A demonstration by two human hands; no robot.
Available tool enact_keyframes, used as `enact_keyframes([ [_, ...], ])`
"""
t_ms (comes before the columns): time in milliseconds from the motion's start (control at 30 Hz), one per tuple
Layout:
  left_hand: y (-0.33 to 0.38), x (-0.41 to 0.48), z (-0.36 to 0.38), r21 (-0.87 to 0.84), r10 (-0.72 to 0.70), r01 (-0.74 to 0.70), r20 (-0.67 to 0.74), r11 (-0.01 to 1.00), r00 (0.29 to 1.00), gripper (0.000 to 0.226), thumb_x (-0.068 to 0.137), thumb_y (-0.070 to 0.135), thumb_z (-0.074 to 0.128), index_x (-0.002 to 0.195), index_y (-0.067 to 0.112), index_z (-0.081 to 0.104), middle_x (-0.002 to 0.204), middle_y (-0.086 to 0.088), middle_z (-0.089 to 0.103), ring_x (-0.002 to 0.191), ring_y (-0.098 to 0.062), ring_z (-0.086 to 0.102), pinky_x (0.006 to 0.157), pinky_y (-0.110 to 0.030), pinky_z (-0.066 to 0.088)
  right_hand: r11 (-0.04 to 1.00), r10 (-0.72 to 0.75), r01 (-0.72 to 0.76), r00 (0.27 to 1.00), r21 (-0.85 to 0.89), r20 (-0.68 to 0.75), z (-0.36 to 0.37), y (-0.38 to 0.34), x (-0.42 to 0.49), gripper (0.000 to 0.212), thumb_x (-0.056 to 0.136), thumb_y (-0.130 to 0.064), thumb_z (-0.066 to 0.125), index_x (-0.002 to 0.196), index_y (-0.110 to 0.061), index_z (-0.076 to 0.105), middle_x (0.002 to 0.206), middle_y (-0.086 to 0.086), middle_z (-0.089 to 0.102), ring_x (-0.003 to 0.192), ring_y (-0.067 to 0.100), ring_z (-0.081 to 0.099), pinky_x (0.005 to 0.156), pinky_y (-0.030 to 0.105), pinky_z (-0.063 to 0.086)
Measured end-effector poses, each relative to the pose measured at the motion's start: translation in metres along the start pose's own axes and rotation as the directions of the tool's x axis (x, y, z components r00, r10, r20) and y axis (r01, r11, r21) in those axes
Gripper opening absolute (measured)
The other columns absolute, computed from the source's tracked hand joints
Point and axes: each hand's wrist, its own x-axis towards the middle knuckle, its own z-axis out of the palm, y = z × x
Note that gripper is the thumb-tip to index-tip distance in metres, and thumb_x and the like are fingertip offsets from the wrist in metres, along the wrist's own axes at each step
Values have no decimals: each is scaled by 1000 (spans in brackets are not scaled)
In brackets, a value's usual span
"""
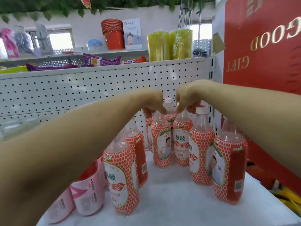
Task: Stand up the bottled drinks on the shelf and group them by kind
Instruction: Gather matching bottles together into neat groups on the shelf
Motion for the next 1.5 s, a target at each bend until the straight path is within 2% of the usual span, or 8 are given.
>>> enact_keyframes([
  [133, -4, 2, 1, 74, 41, -38, -36, 997, 998, 50, 93, 20, 69, 137, 1, 51, 73, -4, 67, 60, -12, 67, 58, -20, 52, 991, -81, 83, 996, 101, -26, 4, 1, 6, 31, 92, -22, 69, 113, 1, 65, 97, 17, 73, 87, 28, 74, 84, 43, 60],
  [433, -23, 9, 2, 138, 89, -76, -85, 987, 992, 39, 93, 9, 66, 132, 9, 58, 72, 3, 60, 61, -7, 63, 51, -17, 48, 975, -148, 160, 985, 153, -87, 8, -5, 27, 27, 92, -20, 69, 113, -3, 66, 92, 16, 73, 80, 27, 75, 79, 42, 62],
  [633, -25, 12, 3, 152, 74, -58, -103, 987, 992, 41, 93, 8, 67, 132, 7, 57, 71, 2, 58, 65, -13, 63, 55, -19, 48, 994, -105, 106, 989, 3, -103, 9, -8, 27, 42, 92, -44, 66, 80, -4, 54, 75, 14, 72, 63, 26, 72, 70, 39, 63],
  [733, -22, 10, 5, 140, 74, -58, -109, 988, 991, 41, 93, 7, 65, 133, 7, 56, 70, 2, 57, 61, -9, 61, 52, -20, 48, 992, -76, 62, 989, -108, -128, 8, -13, 24, 52, 92, -53, 60, 91, -1, 59, 74, 13, 70, 59, 24, 67, 63, 34, 60],
  [900, -24, 9, 5, 82, 57, -49, -102, 995, 993, 45, 94, 5, 64, 137, 5, 53, 98, -9, 66, 77, -19, 72, 64, -23, 59, 978, -188, 189, 982, 90, -20, 0, -9, 24, 35, 92, -14, 69, 124, -8, 58, 105, 15, 66, 82, 27, 72, 71, 32, 62],
  [967, -23, 9, 5, 41, 44, -40, -100, 998, 994, 46, 94, 6, 65, 138, 5, 52, 112, -13, 67, 83, -21, 74, 71, -27, 61, 978, -191, 198, 978, 72, -87, 4, -7, 25, 26, 94, -21, 67, 112, -2, 64, 93, 15, 70, 76, 25, 73, 63, 28, 60],
  [1133, -22, 10, 6, 15, 33, -31, -129, 999, 991, 44, 95, 9, 65, 136, 5, 50, 110, -9, 63, 75, -12, 72, 52, -17, 55, 981, -182, 190, 971, 37, -153, 12, -11, 28, 37, 96, -33, 64, 95, 4, 64, 79, 15, 72, 68, 26, 74, 68, 34, 62],
  [1500, -19, 0, 2, 13, 3, -2, -16, 1000, 1000, 63, 93, 19, 68, 149, 12, 39, 132, -15, 59, 80, -18, 69, 57, -18, 56, 988, -154, 153, 982, -13, -113, 12, -11, 19, 52, 92, -50, 61, 111, -1, 63, 91, 10, 69, 77, 26, 72, 74, 40, 62],
])
